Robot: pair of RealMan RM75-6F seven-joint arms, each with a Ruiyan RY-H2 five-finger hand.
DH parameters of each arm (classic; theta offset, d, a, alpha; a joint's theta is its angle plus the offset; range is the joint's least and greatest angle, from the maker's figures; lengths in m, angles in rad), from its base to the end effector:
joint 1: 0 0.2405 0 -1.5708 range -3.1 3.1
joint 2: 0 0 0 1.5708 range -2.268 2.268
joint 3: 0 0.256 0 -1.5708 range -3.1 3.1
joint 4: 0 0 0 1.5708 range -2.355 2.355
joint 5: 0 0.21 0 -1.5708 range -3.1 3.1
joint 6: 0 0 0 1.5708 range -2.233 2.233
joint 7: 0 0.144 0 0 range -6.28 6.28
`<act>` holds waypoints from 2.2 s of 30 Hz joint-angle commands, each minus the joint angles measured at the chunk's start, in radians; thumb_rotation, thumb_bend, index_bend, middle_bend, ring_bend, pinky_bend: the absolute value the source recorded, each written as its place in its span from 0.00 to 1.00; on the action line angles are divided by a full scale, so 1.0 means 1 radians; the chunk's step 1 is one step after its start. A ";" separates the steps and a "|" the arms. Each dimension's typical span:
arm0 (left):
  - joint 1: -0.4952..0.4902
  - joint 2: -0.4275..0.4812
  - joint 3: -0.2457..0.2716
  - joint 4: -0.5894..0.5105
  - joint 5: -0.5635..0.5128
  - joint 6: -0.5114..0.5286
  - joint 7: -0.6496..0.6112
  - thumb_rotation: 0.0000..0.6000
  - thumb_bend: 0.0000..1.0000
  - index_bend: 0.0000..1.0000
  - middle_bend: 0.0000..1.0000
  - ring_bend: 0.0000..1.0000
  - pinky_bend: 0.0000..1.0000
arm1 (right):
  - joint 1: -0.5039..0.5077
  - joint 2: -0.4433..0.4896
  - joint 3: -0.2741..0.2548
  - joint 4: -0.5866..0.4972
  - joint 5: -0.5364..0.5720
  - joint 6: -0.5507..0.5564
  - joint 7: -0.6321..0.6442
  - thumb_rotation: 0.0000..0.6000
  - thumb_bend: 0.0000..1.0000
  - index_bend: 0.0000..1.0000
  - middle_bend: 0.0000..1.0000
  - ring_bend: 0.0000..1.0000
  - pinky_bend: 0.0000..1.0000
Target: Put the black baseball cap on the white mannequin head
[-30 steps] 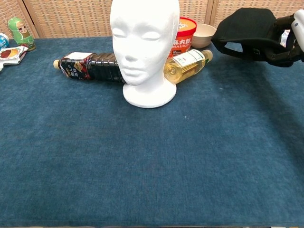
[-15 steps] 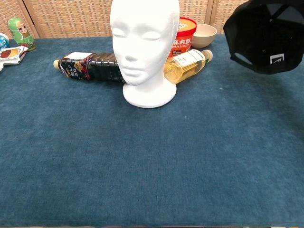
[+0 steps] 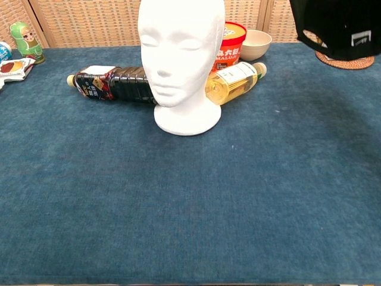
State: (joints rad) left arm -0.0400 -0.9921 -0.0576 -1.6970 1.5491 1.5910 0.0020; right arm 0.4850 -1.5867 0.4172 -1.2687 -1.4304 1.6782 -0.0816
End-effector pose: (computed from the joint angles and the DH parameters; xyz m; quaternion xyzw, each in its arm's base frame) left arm -0.2965 0.1675 0.2029 -0.5874 -0.3422 -0.4071 0.6101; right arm -0.1987 -0.3335 0.1283 0.4373 -0.2108 0.6302 0.6059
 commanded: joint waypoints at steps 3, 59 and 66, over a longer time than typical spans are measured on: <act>0.004 -0.003 0.003 -0.001 -0.004 0.000 0.005 0.90 0.29 0.22 0.20 0.17 0.24 | 0.032 -0.003 0.013 -0.012 -0.020 -0.003 0.010 1.00 0.64 0.81 0.65 0.68 0.64; 0.015 -0.111 0.014 0.188 -0.135 -0.122 -0.087 0.90 0.29 0.22 0.20 0.17 0.24 | 0.378 -0.164 -0.045 0.042 -0.185 -0.084 -0.053 1.00 0.63 0.81 0.66 0.70 0.64; 0.011 -0.123 0.013 0.211 -0.141 -0.136 -0.100 0.90 0.29 0.22 0.20 0.17 0.24 | 0.371 -0.157 -0.083 -0.004 -0.215 -0.095 -0.105 1.00 0.63 0.81 0.66 0.70 0.64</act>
State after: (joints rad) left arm -0.0290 -1.1144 -0.0446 -1.4877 1.4087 1.4558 -0.0970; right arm 0.8564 -1.7451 0.3368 -1.2688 -1.6426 1.5855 -0.1827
